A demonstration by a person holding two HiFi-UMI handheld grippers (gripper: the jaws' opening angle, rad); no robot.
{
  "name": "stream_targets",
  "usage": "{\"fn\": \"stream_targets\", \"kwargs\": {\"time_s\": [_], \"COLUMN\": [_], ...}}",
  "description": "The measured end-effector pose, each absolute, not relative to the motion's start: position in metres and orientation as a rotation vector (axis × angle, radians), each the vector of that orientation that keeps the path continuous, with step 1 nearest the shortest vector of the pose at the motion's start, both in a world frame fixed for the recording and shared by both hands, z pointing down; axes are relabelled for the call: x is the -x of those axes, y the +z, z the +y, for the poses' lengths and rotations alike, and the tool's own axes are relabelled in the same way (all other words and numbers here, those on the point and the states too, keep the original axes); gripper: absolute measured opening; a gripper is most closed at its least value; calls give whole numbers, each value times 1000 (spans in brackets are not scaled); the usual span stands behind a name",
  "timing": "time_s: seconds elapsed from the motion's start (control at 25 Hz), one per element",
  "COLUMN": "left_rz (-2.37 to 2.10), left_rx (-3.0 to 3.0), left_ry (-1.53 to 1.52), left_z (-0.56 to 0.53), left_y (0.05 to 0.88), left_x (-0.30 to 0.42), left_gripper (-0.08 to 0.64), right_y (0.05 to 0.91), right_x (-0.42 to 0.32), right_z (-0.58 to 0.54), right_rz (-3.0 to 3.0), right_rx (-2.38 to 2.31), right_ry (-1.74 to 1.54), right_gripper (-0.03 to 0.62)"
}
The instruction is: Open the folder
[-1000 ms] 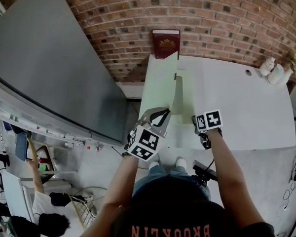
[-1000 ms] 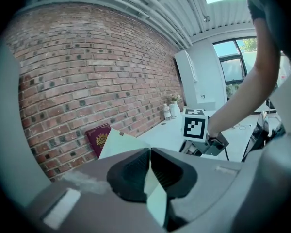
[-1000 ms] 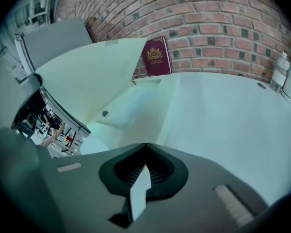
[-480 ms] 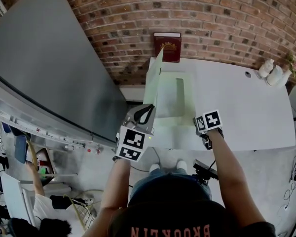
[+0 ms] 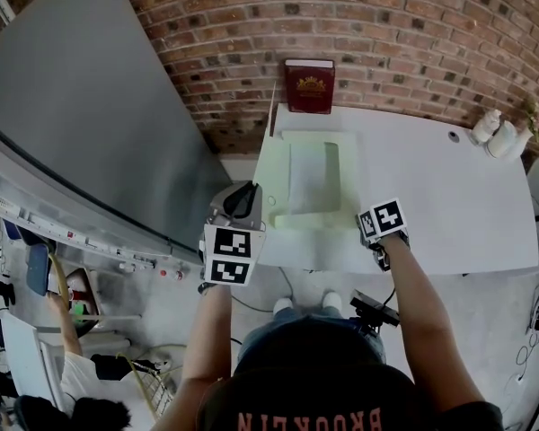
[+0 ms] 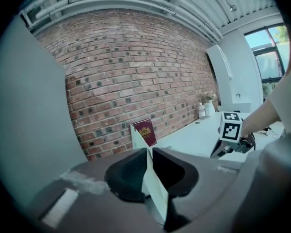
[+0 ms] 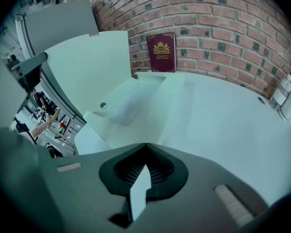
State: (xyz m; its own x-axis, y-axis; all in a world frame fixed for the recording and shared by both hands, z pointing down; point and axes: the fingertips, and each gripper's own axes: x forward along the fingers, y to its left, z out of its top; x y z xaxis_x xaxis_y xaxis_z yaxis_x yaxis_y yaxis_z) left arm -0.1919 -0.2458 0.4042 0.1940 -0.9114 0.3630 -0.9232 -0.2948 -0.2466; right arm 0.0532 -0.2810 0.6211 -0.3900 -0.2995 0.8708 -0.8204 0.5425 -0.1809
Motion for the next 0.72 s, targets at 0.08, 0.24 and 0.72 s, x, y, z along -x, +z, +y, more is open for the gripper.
{"fn": "stream_targets", "kwargs": {"time_s": [0.08, 0.24, 0.72], "left_rz": [-1868, -1897, -2037], "left_rx": [-2356, -2253, -1944], "left_ry": [698, 671, 649], "left_z": [-247, -249, -253], "left_y": [404, 406, 425], "left_x": [202, 224, 296], "left_gripper": [63, 72, 71], "right_y": [621, 622, 622], "right_x": [-54, -53, -49], "right_z": [-281, -281, -279], "right_rz": [-1935, -1931, -1916], "right_rx": [-909, -902, -854], "right_ry": [781, 785, 784], "right_gripper": [2, 2, 3]}}
